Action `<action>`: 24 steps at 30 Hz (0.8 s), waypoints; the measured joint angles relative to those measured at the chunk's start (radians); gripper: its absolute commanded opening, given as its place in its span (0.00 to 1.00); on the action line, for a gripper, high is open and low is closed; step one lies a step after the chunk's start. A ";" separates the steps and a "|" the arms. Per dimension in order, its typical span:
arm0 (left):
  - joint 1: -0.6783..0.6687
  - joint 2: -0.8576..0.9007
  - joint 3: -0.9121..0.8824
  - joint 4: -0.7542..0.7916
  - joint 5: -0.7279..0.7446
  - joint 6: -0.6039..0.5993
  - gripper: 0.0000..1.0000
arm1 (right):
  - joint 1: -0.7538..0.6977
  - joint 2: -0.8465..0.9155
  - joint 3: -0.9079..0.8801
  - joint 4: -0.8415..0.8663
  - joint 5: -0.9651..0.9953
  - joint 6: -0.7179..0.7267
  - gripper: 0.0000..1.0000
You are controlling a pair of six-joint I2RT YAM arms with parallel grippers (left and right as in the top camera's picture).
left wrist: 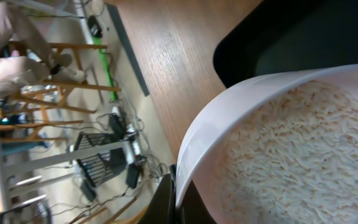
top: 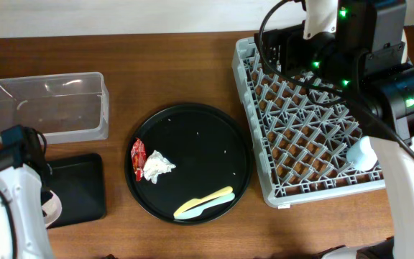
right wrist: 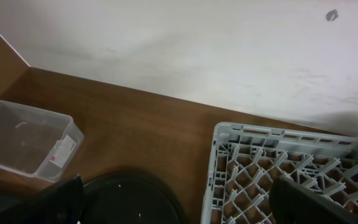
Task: Sort waste into correct bins and load items into the dishwasher rack
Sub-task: 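Tilt the pink bowl with the left gripper, pouring rice onto the small tray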
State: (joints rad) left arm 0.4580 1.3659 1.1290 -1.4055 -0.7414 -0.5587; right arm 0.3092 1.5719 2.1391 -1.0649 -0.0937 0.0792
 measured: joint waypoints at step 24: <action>0.000 0.513 0.016 0.019 -0.246 0.005 0.01 | 0.000 0.000 0.000 0.000 0.000 0.000 0.98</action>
State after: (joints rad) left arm 0.4580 1.8790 1.1446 -1.3865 -0.9871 -0.5533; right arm 0.3092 1.5723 2.1391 -1.0649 -0.0937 0.0792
